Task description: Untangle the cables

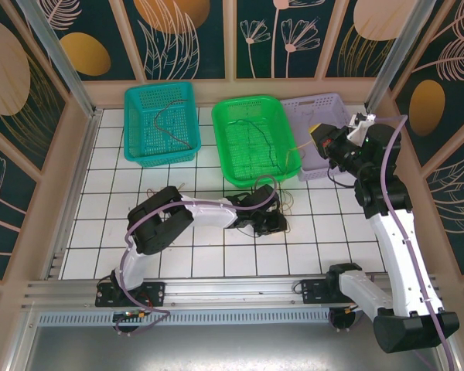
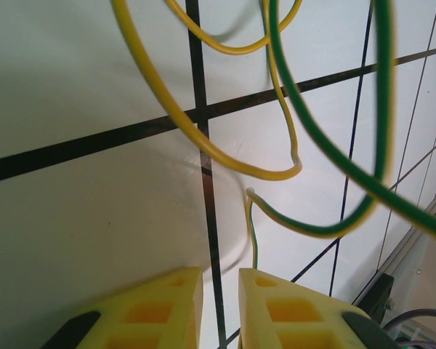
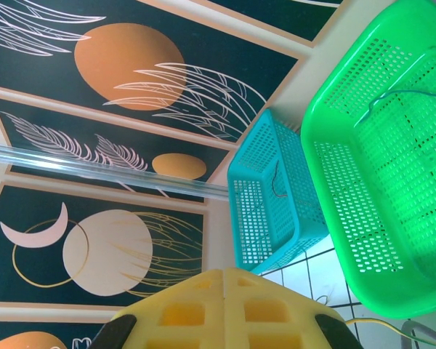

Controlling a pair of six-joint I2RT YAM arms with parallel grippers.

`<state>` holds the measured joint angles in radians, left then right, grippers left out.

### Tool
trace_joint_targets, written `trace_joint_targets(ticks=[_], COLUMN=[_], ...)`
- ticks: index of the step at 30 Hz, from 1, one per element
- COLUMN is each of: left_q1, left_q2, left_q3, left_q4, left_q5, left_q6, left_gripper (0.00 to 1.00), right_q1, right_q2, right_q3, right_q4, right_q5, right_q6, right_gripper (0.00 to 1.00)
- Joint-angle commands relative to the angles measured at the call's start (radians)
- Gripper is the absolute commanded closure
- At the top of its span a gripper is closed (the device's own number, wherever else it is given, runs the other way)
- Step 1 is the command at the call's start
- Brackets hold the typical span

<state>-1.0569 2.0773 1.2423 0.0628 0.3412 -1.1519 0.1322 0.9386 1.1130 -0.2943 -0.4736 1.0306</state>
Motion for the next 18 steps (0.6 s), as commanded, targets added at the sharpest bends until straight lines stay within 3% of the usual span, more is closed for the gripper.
trace_joint_targets(ticks=[1,14,18], left_q1=[-0.004,-0.006,-0.006], left_q2=[0.025,0.008,-0.001], left_q3=[0.032,0.032,0.023], left_q4=[-0.008,-0.02,-0.02], left_q5=[0.017,0.018,0.014], left_q6=[0.018,0.033,0.034], left_gripper=[0.81,0.9,1.0], right_q1=[-0.008,-0.01,-0.012], right_q2=[0.002,0.002,0.002], right_q3=[0.011,0.004,0.001], right_q4=[0.043,0.05,0.055], right_q5=[-0.021,-0.018,-0.016], right_q6=[0.01,0.009,0.009], right_gripper=[1.0,1.0,1.0])
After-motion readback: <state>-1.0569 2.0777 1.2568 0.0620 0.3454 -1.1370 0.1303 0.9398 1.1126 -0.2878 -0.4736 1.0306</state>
